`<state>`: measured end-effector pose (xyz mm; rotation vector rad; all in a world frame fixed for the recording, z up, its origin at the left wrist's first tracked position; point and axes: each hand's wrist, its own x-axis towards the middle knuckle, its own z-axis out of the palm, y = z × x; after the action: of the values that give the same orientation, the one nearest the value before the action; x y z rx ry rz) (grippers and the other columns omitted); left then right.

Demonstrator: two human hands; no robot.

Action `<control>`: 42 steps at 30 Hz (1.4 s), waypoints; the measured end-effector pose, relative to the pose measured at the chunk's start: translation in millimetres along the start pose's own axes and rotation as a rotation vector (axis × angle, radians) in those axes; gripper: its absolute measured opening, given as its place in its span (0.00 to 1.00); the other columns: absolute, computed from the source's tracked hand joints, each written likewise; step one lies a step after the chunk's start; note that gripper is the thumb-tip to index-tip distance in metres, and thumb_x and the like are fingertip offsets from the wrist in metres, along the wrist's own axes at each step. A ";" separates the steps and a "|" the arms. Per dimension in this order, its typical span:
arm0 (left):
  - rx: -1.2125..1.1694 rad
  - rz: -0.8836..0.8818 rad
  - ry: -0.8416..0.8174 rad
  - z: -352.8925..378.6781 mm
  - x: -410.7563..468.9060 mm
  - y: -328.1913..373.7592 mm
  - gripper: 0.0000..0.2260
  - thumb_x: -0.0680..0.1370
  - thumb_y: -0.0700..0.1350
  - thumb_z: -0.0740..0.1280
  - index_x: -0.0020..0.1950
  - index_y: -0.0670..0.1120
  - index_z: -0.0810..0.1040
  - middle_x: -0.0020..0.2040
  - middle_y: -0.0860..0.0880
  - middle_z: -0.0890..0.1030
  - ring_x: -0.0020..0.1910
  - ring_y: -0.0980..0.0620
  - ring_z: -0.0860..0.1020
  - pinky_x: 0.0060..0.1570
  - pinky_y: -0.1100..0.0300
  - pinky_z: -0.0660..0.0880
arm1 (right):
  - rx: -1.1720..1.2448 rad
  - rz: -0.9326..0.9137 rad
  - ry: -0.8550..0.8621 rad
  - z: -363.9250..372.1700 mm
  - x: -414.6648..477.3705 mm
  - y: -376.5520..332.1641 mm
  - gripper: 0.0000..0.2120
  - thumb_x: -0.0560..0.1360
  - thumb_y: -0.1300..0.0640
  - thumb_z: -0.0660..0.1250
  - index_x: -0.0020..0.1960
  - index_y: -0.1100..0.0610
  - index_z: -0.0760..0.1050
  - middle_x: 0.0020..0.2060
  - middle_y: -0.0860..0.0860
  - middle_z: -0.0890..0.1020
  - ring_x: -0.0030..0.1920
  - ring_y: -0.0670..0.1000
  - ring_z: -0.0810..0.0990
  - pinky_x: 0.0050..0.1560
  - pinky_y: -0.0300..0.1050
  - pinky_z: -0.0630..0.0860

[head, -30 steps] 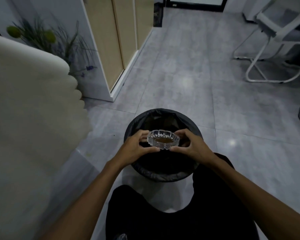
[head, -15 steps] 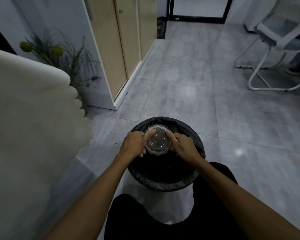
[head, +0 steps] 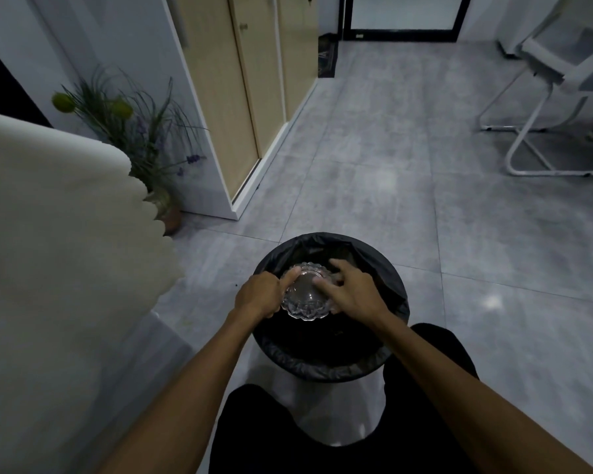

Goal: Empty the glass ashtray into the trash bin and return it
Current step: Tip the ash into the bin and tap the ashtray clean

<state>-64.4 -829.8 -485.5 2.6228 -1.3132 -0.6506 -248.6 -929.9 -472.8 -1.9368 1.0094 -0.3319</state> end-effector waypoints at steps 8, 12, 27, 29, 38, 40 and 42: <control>0.041 0.083 0.079 6.6 1.5 -5.9 0.36 0.80 0.73 0.50 0.44 0.47 0.86 0.29 0.51 0.76 0.32 0.50 0.78 0.44 0.52 0.79 | -0.428 -0.037 -0.233 19.8 -9.7 -12.0 0.75 0.56 0.27 0.81 0.83 0.44 0.34 0.73 0.59 0.65 0.68 0.62 0.76 0.66 0.58 0.77; -0.054 0.064 0.114 11.3 -9.0 -7.4 0.44 0.73 0.78 0.45 0.39 0.41 0.83 0.31 0.49 0.80 0.32 0.49 0.80 0.45 0.48 0.82 | -0.579 -0.064 -0.128 31.6 -7.3 -8.0 0.69 0.58 0.26 0.79 0.83 0.52 0.45 0.69 0.58 0.69 0.61 0.61 0.81 0.59 0.55 0.77; -0.157 -0.057 0.316 47.0 49.6 -39.9 0.14 0.87 0.52 0.58 0.67 0.44 0.70 0.61 0.38 0.73 0.55 0.35 0.79 0.54 0.38 0.80 | -1.018 -0.411 -0.458 29.7 9.6 -13.8 0.64 0.63 0.35 0.81 0.83 0.55 0.48 0.72 0.61 0.65 0.66 0.62 0.75 0.62 0.55 0.77; -0.183 -0.036 0.329 48.8 51.6 -39.4 0.12 0.88 0.50 0.59 0.65 0.43 0.71 0.58 0.38 0.76 0.53 0.35 0.80 0.53 0.38 0.80 | -0.907 -0.308 -0.361 18.2 15.0 -5.2 0.62 0.61 0.35 0.81 0.82 0.54 0.51 0.71 0.59 0.67 0.66 0.62 0.75 0.61 0.55 0.77; -0.181 -0.002 0.328 50.8 52.0 -40.1 0.09 0.88 0.48 0.59 0.62 0.43 0.70 0.56 0.37 0.80 0.51 0.35 0.81 0.51 0.39 0.80 | -0.804 -0.329 -0.590 40.6 19.1 -8.6 0.61 0.58 0.38 0.85 0.80 0.53 0.54 0.68 0.59 0.69 0.62 0.61 0.78 0.66 0.52 0.76; -0.172 -0.011 0.324 52.0 50.3 -42.7 0.09 0.88 0.48 0.58 0.62 0.42 0.69 0.56 0.37 0.80 0.51 0.35 0.81 0.51 0.38 0.80 | -0.816 -0.354 -0.601 38.6 24.3 -9.4 0.63 0.57 0.38 0.85 0.81 0.53 0.54 0.68 0.58 0.69 0.62 0.61 0.78 0.66 0.52 0.76; -0.181 -0.020 0.329 52.4 49.2 -42.2 0.09 0.88 0.47 0.58 0.62 0.42 0.69 0.55 0.37 0.80 0.51 0.34 0.81 0.50 0.38 0.80 | -0.769 -0.317 -0.462 23.8 31.6 -7.2 0.63 0.56 0.36 0.84 0.80 0.53 0.54 0.67 0.58 0.70 0.62 0.62 0.79 0.64 0.52 0.78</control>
<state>-30.6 -839.3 -561.0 2.4656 -1.0787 -0.3051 -211.2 -937.9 -485.2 -2.6978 0.5449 0.3878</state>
